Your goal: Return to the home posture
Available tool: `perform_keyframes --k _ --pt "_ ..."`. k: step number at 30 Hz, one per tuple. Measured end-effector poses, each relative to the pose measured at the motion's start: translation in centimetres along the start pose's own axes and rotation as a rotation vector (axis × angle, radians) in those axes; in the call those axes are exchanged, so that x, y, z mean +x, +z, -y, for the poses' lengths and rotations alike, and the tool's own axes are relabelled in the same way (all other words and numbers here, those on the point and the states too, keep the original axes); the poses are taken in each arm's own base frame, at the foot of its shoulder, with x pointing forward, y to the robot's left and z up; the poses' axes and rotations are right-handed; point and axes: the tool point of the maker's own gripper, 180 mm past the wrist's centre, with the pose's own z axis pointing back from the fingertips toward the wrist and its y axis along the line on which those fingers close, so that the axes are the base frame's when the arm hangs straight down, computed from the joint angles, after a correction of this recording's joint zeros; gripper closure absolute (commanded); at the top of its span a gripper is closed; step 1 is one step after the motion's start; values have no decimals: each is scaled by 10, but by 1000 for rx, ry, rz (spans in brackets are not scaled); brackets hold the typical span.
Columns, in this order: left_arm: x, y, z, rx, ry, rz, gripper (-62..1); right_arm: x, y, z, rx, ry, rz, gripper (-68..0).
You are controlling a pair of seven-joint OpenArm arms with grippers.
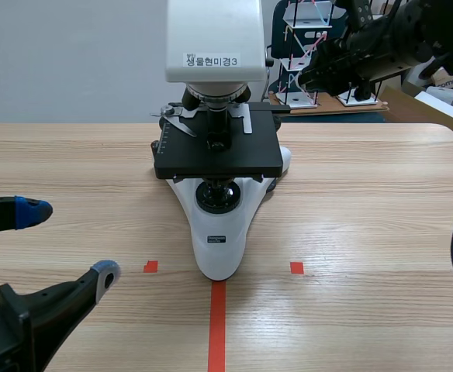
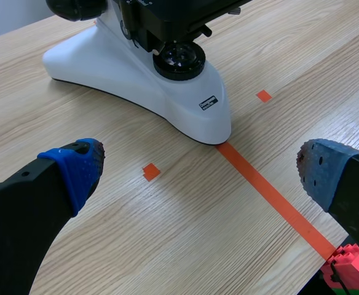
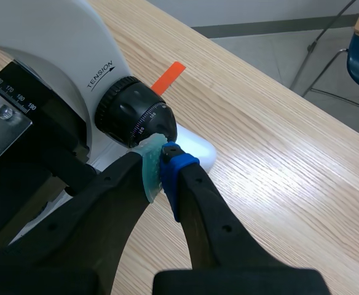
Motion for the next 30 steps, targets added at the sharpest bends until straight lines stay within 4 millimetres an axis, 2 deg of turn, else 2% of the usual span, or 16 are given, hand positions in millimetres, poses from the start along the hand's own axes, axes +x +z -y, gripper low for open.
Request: perform_keyframes --k 30 --pt "5 0 0 0 0 30 -623 2 -1 -1 2 -4 28 2"
